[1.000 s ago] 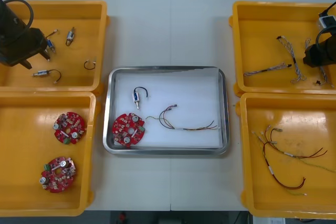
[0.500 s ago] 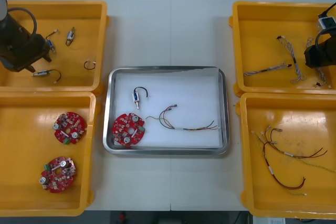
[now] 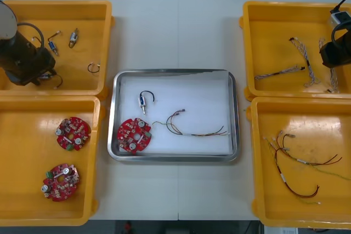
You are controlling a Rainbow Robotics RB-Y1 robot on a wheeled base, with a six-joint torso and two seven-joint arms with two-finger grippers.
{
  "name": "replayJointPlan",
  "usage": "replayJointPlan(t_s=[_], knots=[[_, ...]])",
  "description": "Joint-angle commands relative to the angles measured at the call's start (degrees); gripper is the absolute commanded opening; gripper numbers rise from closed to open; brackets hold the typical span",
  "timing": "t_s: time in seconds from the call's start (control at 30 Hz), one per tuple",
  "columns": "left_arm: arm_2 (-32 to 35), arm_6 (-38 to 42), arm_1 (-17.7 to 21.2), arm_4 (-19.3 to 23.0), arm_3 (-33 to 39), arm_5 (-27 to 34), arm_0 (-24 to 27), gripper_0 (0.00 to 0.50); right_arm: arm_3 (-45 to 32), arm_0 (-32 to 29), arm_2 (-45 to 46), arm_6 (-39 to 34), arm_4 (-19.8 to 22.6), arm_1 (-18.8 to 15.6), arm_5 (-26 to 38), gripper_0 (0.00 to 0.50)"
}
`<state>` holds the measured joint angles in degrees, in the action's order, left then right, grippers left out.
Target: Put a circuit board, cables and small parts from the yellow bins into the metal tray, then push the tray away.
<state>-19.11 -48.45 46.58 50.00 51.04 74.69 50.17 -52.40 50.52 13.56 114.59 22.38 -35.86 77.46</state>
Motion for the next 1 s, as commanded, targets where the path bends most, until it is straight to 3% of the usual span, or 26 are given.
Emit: replayJointPlan(t_s=[0.03, 0.17, 0.2, 0.23, 0.27, 0.63, 0.8, 1.0], knots=[[-1.81, 5.48, -0.27, 0.01, 0.02, -0.69, -0.95, 0.500, -7.36, -0.25, -0.73, -2.53, -0.76, -1.32, 6.13, 0.000], [-1.81, 5.30, -0.27, 0.10, 0.02, -1.04, -1.39, 0.500, -11.49, -0.25, -0.73, -2.62, -0.50, -1.32, 11.40, 0.000], [-1.90, 5.21, -0.27, 0.10, 0.02, -1.04, -1.48, 0.470, -12.81, -0.25, -0.73, -2.71, -0.15, -1.32, 13.33, 0.000], [-1.90, 5.12, -0.27, 0.10, 0.02, -1.04, -1.56, 0.299, -14.48, -0.25, -0.73, -2.71, -0.06, -1.32, 15.27, 0.000], [-1.90, 5.04, -0.27, 0.18, 0.02, -1.04, -1.48, 0.013, -16.07, -0.34, -0.82, -2.71, 0.03, -1.32, 17.20, 0.000], [-1.90, 5.12, -0.44, 0.45, 0.11, -1.04, -0.86, 0.000, -34.26, -2.71, -3.98, -2.88, 2.23, -0.70, 32.54, 0.000], [-1.28, 5.39, -0.35, 0.36, 0.20, 0.45, 1.34, 0.000, -43.75, -4.82, -7.32, -3.85, 5.39, -0.70, 32.54, 0.000], [2.06, 5.48, 0.00, -0.52, 3.71, 7.48, 4.32, 0.001, -53.59, -7.54, -11.19, -8.86, 11.37, -0.70, 32.54, 0.000]])
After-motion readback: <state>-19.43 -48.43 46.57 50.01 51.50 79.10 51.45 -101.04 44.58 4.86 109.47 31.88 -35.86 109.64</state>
